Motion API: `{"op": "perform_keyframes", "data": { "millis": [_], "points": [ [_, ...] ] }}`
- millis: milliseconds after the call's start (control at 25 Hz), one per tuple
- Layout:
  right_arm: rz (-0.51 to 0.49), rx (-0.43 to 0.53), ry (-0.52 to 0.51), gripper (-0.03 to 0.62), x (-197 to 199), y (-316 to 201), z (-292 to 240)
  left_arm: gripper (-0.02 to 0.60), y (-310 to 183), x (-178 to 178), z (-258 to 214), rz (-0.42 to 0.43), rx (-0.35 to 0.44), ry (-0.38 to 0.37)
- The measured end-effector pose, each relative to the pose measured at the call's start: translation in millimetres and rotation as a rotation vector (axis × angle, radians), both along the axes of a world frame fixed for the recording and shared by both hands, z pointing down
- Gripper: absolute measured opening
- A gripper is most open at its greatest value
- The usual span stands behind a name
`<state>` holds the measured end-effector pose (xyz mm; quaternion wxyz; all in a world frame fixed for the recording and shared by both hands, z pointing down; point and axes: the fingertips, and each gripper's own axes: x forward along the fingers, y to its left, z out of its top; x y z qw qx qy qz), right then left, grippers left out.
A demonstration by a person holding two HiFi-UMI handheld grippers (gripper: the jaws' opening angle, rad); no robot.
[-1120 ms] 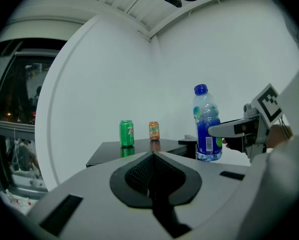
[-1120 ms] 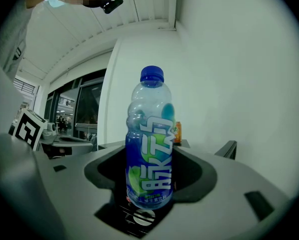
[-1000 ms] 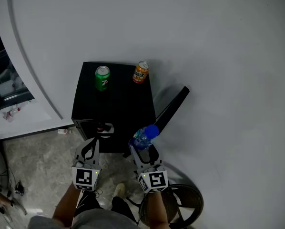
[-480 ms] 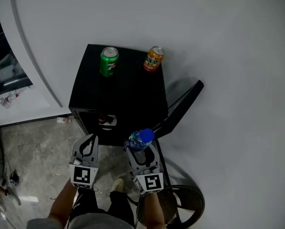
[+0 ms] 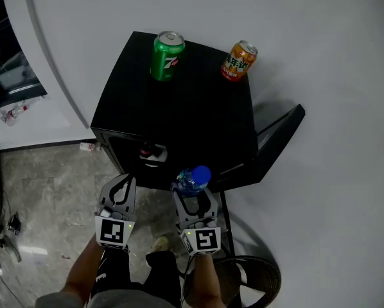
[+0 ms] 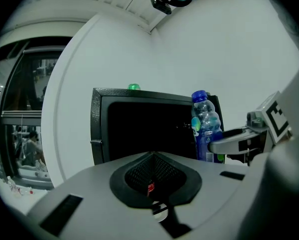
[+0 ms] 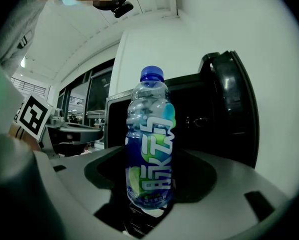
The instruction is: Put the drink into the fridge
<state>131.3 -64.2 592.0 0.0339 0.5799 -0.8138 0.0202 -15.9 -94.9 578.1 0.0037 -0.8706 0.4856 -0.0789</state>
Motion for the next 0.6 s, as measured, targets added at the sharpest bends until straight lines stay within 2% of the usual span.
{"op": "perform_keyframes", "data": {
  "millis": [600],
  "points": [
    [-0.026, 0.039, 0.006, 0.293, -14.4, -66.4, 80.0, 0.005, -42.9, 1.8, 76.9, 0.004, 0.017, -0.007]
  ]
}}
